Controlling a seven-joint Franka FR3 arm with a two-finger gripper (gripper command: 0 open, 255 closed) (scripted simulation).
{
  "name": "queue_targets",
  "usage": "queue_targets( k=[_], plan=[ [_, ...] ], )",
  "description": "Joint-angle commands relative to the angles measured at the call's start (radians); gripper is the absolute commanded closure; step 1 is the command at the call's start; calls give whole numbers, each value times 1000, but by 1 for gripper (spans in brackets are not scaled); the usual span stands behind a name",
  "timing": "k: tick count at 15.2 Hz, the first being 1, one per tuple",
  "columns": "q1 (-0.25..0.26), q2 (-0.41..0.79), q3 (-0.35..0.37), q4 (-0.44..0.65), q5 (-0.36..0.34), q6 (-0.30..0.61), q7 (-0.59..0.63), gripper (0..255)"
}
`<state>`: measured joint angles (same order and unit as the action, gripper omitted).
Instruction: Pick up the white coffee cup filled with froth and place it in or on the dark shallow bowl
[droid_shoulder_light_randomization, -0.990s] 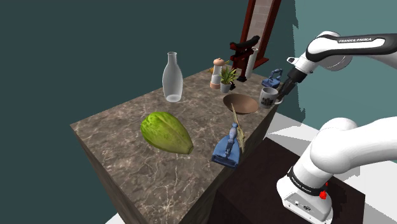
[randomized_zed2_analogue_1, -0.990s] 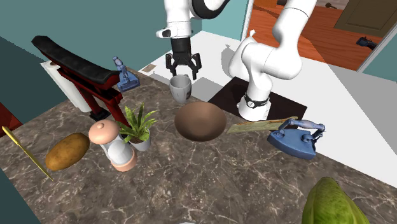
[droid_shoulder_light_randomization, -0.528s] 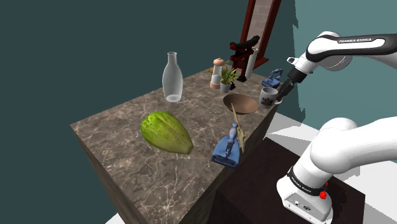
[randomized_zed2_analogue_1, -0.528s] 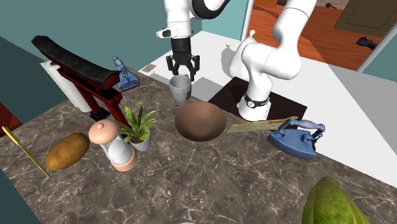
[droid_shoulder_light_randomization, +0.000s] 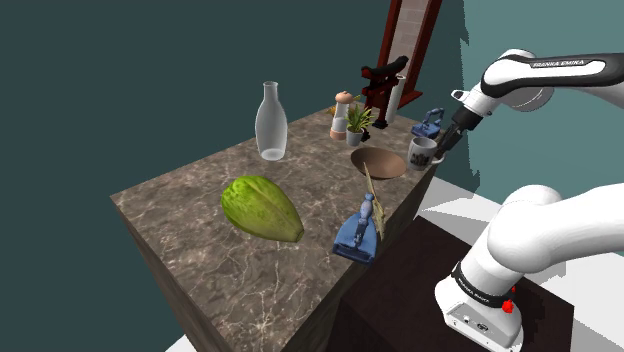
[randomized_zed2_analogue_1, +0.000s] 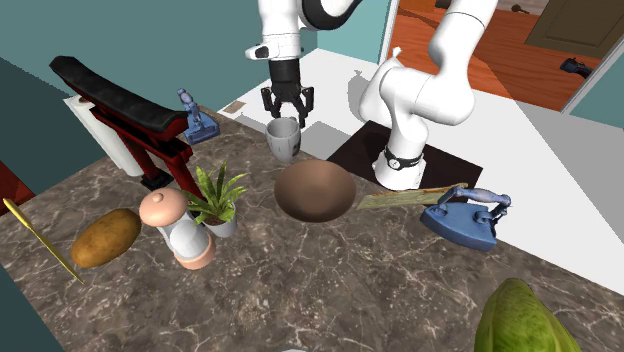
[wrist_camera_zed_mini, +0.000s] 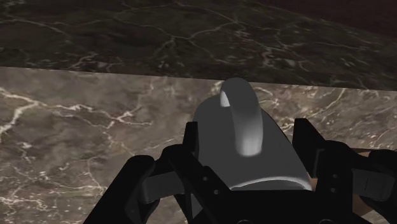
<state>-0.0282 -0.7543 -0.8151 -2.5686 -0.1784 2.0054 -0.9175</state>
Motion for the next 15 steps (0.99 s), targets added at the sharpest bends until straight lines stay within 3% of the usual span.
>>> queue_targets(
  k=[1,15],
  plan=[
    [1,-3,7,8,3,-13,4,255],
    [7,-34,90,162,42,-195,51,255]
  ],
)
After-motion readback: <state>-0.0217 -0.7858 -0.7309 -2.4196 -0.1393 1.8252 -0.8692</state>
